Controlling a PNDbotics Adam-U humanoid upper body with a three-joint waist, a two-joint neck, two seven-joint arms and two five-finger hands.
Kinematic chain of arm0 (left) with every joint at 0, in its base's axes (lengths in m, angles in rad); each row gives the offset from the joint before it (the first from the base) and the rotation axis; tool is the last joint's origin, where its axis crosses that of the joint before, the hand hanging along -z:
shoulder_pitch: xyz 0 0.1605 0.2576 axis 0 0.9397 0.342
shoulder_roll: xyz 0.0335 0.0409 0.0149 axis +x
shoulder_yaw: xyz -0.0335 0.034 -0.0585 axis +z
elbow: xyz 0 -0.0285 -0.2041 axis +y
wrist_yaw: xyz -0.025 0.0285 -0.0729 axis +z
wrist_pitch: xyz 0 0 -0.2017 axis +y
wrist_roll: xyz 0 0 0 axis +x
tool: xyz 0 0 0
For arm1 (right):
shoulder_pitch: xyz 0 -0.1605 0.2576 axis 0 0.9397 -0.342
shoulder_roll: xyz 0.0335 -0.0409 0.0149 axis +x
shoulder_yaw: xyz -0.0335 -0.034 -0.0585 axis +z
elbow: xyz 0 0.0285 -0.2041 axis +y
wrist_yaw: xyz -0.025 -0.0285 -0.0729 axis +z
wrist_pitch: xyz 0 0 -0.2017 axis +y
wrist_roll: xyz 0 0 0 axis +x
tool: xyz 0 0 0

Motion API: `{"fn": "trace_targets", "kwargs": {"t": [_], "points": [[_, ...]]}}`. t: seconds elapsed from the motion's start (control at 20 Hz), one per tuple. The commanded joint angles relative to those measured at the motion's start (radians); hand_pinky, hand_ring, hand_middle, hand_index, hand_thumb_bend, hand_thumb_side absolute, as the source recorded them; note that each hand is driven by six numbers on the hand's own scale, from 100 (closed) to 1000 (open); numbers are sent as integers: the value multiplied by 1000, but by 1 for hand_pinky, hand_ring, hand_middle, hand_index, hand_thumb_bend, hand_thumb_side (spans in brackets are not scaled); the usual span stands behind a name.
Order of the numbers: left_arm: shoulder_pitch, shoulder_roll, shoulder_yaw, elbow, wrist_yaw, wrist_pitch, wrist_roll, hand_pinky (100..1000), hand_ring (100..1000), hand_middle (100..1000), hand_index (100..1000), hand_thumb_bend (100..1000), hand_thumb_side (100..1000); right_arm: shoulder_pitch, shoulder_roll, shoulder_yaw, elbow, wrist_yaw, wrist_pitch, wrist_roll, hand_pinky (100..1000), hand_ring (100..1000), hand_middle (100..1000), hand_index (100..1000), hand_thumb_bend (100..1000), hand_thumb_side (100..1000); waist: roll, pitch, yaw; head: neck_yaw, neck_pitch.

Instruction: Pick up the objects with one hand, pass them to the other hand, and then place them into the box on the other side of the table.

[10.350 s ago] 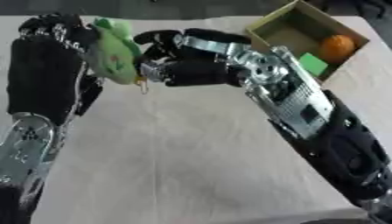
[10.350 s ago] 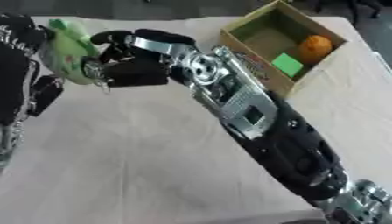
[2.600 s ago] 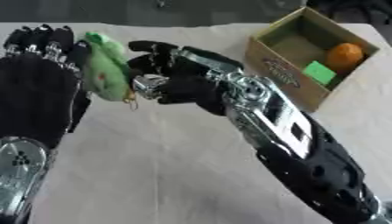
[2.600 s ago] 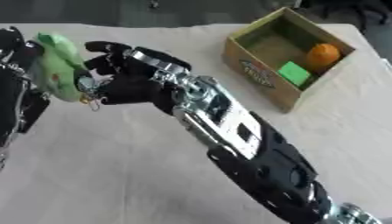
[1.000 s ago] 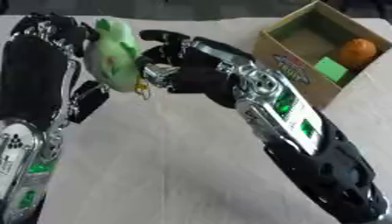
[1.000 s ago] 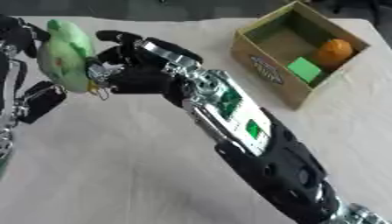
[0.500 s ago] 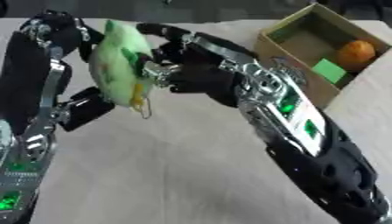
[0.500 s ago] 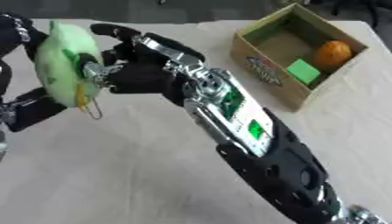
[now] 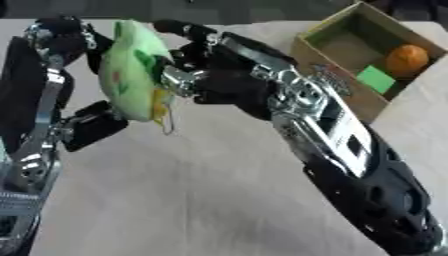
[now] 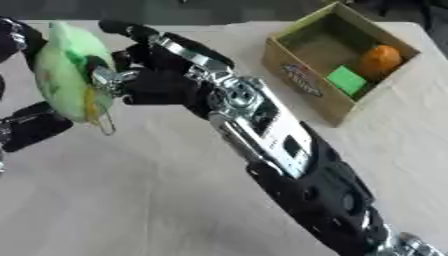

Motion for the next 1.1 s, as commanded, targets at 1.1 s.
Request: {"fn": "trace_targets", "kwargs": {"t": [1.1], "points": [[-8, 2, -7, 54, -119, 99, 108, 450, 431, 255, 464, 318, 100, -20, -3, -27, -1, 22, 6, 47, 1000, 1000, 864, 1000, 100, 306, -1, -15, -3, 13, -1]]}}
